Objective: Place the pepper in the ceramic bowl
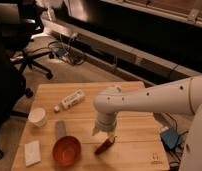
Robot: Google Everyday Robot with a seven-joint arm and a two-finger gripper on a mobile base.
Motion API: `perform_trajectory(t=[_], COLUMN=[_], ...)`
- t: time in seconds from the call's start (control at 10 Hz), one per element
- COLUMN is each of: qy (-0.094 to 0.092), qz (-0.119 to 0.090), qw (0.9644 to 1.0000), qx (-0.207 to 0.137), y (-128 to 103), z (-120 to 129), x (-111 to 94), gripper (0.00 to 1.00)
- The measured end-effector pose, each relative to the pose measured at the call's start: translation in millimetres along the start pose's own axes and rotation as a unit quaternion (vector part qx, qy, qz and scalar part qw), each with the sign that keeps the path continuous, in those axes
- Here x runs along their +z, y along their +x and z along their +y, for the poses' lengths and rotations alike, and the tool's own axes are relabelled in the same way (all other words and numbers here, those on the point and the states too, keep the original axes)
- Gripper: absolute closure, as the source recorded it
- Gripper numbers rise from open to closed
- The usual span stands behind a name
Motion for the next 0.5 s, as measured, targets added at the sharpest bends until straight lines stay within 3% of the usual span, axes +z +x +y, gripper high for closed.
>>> perform_trajectory(t=[0.1,0.2,0.5], qy=[-0.002,-0.01,-0.02], qz=[0.019,0.054,0.104], qw=[0.9998,0.9984,0.9937], qx=[0.005,0.015,0.037], y=[2,-1,-18], z=[0,0,-12], x=[3,5,11], gripper=[0.35,0.35,0.35])
